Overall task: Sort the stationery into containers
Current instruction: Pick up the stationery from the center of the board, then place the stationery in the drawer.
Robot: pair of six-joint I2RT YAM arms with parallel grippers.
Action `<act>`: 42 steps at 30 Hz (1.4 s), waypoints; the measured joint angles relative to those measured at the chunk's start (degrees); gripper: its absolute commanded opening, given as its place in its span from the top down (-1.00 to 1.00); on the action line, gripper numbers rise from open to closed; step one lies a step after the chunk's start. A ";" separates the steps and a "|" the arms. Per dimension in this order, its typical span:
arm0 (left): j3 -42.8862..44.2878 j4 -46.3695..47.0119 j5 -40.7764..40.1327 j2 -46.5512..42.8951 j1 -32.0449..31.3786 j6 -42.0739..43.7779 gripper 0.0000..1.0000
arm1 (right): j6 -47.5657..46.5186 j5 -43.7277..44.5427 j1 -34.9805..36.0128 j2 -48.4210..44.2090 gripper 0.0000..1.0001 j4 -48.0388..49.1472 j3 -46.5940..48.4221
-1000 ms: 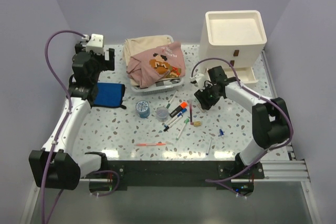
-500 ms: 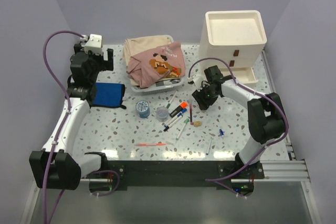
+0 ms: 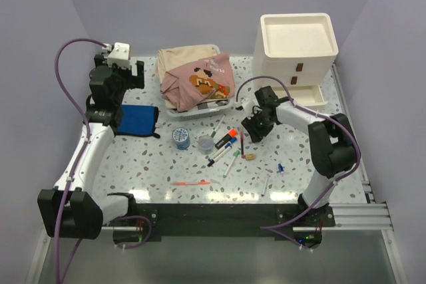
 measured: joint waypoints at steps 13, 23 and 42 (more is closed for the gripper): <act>-0.85 1.03 0.74 0.63 0.00 0.00 -0.90 | 1.07 1.27 0.00 0.66 0.85 0.61 0.15; -0.96 4.04 4.09 1.36 0.00 0.79 -0.89 | -1.03 3.30 -0.02 -13.90 0.94 -7.74 3.04; -0.96 9.11 12.66 4.72 0.00 -2.36 -0.89 | -7.48 15.23 -13.25 -10.08 0.94 -1.22 10.03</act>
